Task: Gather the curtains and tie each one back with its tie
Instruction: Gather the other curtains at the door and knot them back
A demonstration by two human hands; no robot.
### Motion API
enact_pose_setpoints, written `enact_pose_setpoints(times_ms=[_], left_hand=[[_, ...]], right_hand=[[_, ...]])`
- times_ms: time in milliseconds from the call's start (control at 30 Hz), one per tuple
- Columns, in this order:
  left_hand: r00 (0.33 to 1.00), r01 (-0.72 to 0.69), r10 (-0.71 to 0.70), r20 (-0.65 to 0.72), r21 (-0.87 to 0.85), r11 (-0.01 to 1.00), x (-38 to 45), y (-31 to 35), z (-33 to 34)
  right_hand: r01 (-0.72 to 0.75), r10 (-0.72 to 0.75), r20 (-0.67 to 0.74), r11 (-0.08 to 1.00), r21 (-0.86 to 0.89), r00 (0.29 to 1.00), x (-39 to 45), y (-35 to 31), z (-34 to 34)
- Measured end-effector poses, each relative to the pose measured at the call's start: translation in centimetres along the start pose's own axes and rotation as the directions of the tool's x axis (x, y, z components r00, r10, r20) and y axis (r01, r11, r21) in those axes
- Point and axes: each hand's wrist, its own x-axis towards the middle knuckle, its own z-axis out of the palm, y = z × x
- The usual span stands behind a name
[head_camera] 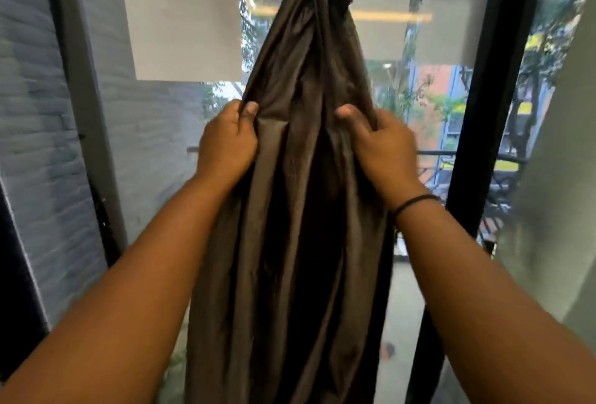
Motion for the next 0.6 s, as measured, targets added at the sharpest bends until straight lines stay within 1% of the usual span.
enact_pose_setpoints(times_ms=[33, 67, 100, 133, 167, 233, 267, 300, 333, 367, 400, 433, 467, 500, 533, 567, 600], left_hand=[[0.997, 0.076, -0.074, 0.026, -0.066, 0.995, -0.8, 0.2, 1.1], [0.987, 0.159, -0.154, 0.047, -0.136, 0.978, -1.7, 0.1, 2.0], [0.973, 0.231, -0.227, 0.045, -0.19, 0.954, -2.3, -0.4, 2.5], [0.961, 0.276, -0.277, 0.021, -0.206, 0.939, -2.4, -1.1, 2.5], [0.95, 0.306, -0.313, -0.01, -0.187, 0.934, -2.5, -1.7, 2.2], [0.941, 0.319, -0.329, -0.078, -0.117, 0.941, -2.7, -2.6, 2.0], [0.944, 0.305, -0.315, -0.102, -0.105, 0.947, -3.2, -2.7, 2.5], [0.95, 0.282, -0.293, -0.106, -0.103, 0.954, -3.9, -2.3, 3.2], [0.958, 0.263, -0.272, -0.09, -0.1, 0.96, -4.9, -1.9, 4.2], [0.966, 0.244, -0.251, -0.064, -0.098, 0.965, -6.0, -1.7, 5.1], [0.971, 0.231, -0.236, -0.041, -0.094, 0.968, -7.2, -1.7, 5.9], [0.972, 0.231, -0.234, -0.024, -0.08, 0.97, -8.4, -2.1, 6.4], [0.968, 0.248, -0.25, -0.015, -0.061, 0.967, -9.5, -2.7, 6.5], [0.962, 0.274, -0.274, -0.007, -0.046, 0.961, -10.5, -3.5, 6.4], [0.956, 0.294, -0.294, 0.005, -0.032, 0.955, -11.4, -4.2, 6.2], [0.952, 0.307, -0.306, 0.023, -0.029, 0.951, -12.1, -4.6, 6.1], [0.943, 0.33, -0.329, 0.045, -0.026, 0.944, -12.5, -4.5, 5.9]], right_hand=[[0.033, -0.029, 0.139, 0.999, -0.023, 0.99, -1.0, 0.5, 1.6], [0.064, -0.038, 0.269, 0.994, -0.088, 0.962, -2.1, 1.6, 2.9], [0.059, -0.001, 0.331, 0.984, -0.166, 0.944, -3.0, 2.8, 3.3], [0.009, 0.064, 0.301, 0.972, -0.234, 0.951, -3.2, 4.1, 2.9], [-0.092, 0.156, 0.231, 0.96, -0.265, 0.96, -3.3, 5.4, 1.9], [-0.283, 0.311, 0.081, 0.926, -0.251, 0.947, -3.2, 7.6, 0.1], [-0.303, 0.327, 0.062, 0.921, -0.244, 0.943, -3.5, 8.3, 0.0], [-0.255, 0.294, 0.13, 0.934, -0.251, 0.947, -4.0, 8.2, 0.4], [-0.153, 0.211, 0.267, 0.963, -0.223, 0.94, -4.9, 7.9, 1.4], [-0.056, 0.122, 0.427, 0.985, -0.164, 0.896, -6.0, 7.8, 2.5], [-0.017, 0.071, 0.547, 0.995, -0.103, 0.834, -7.0, 7.9, 3.1], [-0.028, 0.061, 0.592, 0.998, -0.064, 0.803, -7.5, 8.1, 2.9], [-0.073, 0.086, 0.559, 0.996, -0.047, 0.825, -7.4, 8.5, 2.3], [-0.127, 0.141, 0.483, 0.99, -0.062, 0.864, -7.1, 9.2, 1.6], [-0.174, 0.203, 0.411, 0.979, -0.107, 0.889, -6.7, 10.0, 0.8], [-0.208, 0.255, 0.368, 0.964, -0.163, 0.894, -6.3, 10.7, 0.0], [-0.221, 0.282, 0.372, 0.955, -0.2, 0.885, -5.9, 11.0, -0.7]])
